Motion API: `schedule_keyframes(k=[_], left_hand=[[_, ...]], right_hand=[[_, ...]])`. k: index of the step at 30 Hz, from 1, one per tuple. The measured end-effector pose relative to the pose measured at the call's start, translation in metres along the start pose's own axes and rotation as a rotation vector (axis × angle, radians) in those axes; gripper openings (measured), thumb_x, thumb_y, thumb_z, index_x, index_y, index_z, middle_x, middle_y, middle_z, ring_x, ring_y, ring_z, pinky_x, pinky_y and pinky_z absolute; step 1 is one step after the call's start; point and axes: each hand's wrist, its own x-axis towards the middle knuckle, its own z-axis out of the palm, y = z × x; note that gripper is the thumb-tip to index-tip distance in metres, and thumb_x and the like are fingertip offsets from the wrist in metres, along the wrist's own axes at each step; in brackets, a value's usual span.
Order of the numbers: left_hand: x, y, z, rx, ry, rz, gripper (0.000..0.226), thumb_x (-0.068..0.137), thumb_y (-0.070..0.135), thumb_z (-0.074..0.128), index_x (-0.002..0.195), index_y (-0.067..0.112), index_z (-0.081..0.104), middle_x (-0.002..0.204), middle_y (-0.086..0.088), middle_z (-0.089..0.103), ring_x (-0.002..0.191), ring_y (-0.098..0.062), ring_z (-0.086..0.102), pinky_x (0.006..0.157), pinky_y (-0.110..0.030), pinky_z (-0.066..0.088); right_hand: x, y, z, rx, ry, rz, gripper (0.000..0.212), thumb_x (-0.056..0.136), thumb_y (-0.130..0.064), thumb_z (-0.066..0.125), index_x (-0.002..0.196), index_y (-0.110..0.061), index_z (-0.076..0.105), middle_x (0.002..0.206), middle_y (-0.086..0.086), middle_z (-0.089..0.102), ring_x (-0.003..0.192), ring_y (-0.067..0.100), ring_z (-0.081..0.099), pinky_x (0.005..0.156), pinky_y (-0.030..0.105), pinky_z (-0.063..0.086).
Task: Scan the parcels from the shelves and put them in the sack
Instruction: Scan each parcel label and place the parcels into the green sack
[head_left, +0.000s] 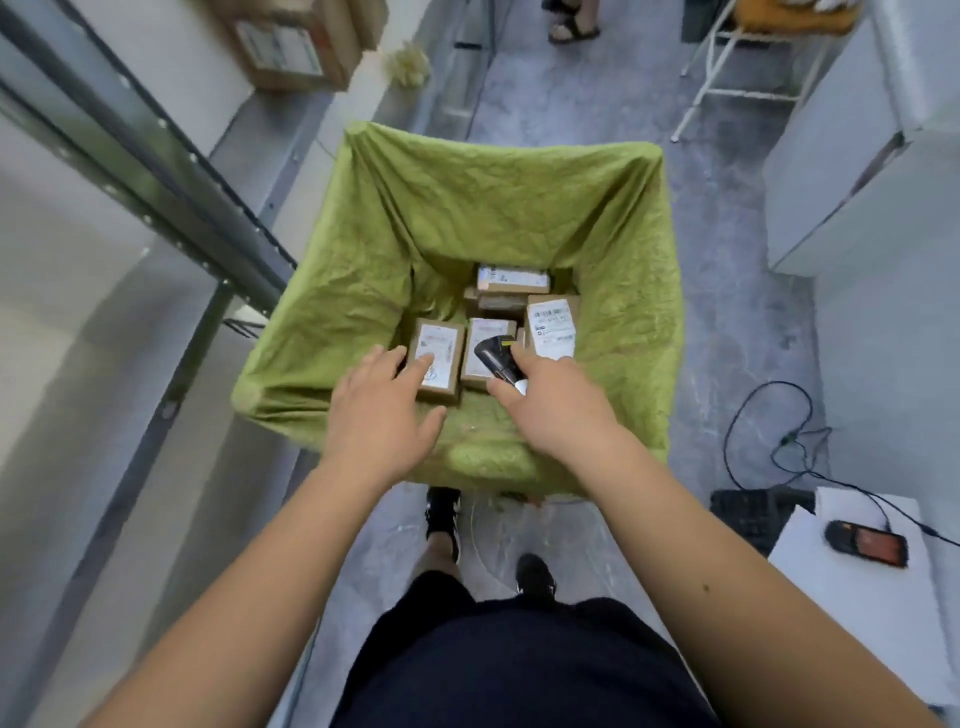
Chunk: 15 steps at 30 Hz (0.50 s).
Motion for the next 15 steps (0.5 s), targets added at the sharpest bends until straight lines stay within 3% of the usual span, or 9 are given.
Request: schedule_keyframes(k=[7, 15], left_hand=[[-0.111, -0.023, -0.007, -0.049, 0.052, -0.33, 0.075, 0.095, 0.063, 0.054, 0.162, 0.036, 0.033, 0.169, -0.006, 0.032, 0.159, -0.028, 0.02, 0.126, -0.05, 0.023], [-0.252, -0.05, 0.008, -0.19, 0.134, -0.763, 0.079, 0.097, 0.065, 0.053, 0.165, 0.034, 0.028, 0.172, -0.004, 0.025, 0.16, -0.026, 0.014, 0.128, -0.048, 0.022]], right_hand=[[-0.044, -0.046, 0.01, -0.104, -0.085, -0.277, 0.064, 0.101, -0.064, 0.042, 0.158, -0.038, 0.029, 0.127, 0.018, 0.051, 0.109, 0.041, 0.058, 0.089, 0.045, 0.051], [-0.113, -0.117, 0.07, -0.243, -0.22, -0.647, 0.067, 0.102, -0.063, 0.038, 0.162, -0.035, 0.024, 0.129, 0.02, 0.057, 0.121, 0.04, 0.052, 0.098, 0.045, 0.047]])
